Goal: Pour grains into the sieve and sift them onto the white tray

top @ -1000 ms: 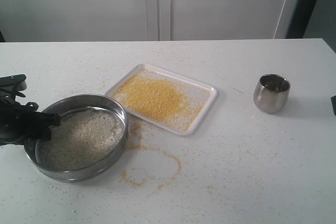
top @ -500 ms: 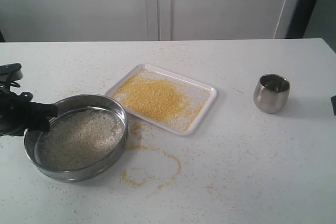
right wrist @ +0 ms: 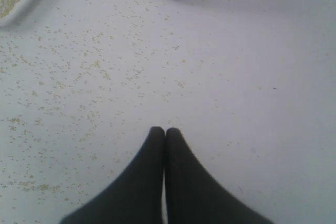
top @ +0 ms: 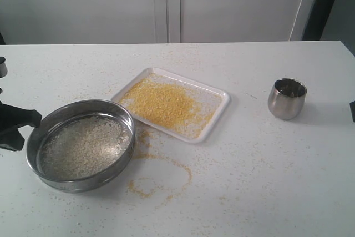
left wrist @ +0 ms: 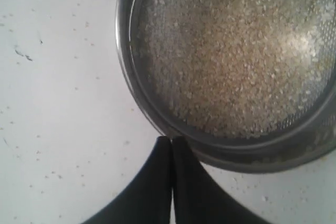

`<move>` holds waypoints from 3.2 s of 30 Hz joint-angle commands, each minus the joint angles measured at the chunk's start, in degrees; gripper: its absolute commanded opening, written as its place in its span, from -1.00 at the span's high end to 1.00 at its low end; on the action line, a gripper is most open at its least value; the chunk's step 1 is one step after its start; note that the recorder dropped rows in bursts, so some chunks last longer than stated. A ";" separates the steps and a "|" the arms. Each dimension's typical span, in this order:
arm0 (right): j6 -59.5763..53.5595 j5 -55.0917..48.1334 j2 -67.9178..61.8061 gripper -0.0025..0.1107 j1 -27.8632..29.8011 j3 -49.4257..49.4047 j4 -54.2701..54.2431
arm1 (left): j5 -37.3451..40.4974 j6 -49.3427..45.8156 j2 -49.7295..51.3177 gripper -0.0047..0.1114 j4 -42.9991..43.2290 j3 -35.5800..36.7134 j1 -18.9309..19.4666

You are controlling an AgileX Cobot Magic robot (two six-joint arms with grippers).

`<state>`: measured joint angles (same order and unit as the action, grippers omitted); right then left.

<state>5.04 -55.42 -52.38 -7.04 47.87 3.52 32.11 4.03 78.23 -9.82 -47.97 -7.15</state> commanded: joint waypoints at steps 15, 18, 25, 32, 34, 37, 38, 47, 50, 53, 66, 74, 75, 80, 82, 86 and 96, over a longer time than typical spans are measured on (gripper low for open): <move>-0.26 0.31 0.23 0.96 0.08 -0.01 -0.18 | 19.19 -5.73 -15.23 0.92 0.11 -0.03 -0.34; -0.26 0.31 0.23 0.96 0.08 -0.01 -0.18 | 20.11 -4.57 -18.51 0.92 0.11 0.70 -0.34; -0.26 0.31 0.23 0.96 0.08 -0.01 -0.06 | 21.08 5.33 -25.12 0.92 12.10 3.38 -0.24; -0.26 0.31 0.23 0.96 0.08 -0.01 -0.06 | 22.66 6.30 -28.89 0.92 13.78 3.53 -0.24; -0.26 0.31 0.23 0.96 0.08 -0.01 -0.06 | 23.60 4.57 -28.89 0.92 13.47 3.53 -0.24; -0.26 0.31 0.23 0.96 0.08 -0.01 -0.06 | 23.67 3.01 -28.89 0.92 12.39 3.53 -0.24; -0.26 0.31 0.23 0.96 0.08 -0.01 -0.06 | 23.40 2.86 -28.89 0.92 11.90 3.53 -0.24; -0.26 0.31 0.23 0.96 0.08 -0.01 -0.06 | 20.36 0.20 -27.78 0.92 9.82 3.53 2.49; -0.26 0.31 0.23 0.96 0.08 -0.01 -0.06 | 19.98 0.03 -27.15 0.92 8.32 3.53 4.39; -0.26 0.31 0.23 0.96 0.08 -0.01 -0.06 | 19.60 -1.10 -27.15 0.92 6.78 3.53 5.96; -0.26 0.31 0.23 0.96 0.08 -0.01 -0.06 | 22.07 -1.69 -28.08 0.92 4.94 3.53 9.36; -0.26 0.31 0.23 0.96 0.08 -0.01 -0.06 | 21.35 -2.74 -28.13 0.92 5.79 3.53 9.36; -0.26 0.31 0.23 0.96 0.08 -0.01 -0.06 | 21.24 -2.75 -28.13 0.92 6.49 3.53 9.36; -0.26 0.31 0.23 0.96 0.08 -0.01 -0.06 | 21.24 -2.75 -28.13 0.92 6.73 3.53 9.36; -0.26 0.31 0.23 0.96 0.08 -0.01 -0.06 | 21.24 -2.75 -28.13 0.92 6.73 3.53 9.36; -0.26 0.31 0.23 0.96 0.08 -0.01 -0.06 | 20.08 -2.75 -28.92 0.92 6.88 3.53 9.36; -0.26 0.31 0.23 0.96 0.08 -0.01 -0.06 | 14.78 -2.60 -42.55 0.92 6.76 9.21 9.36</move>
<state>5.04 -55.42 -52.38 -7.04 47.87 3.40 48.38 1.32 39.77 -3.03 -41.72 1.99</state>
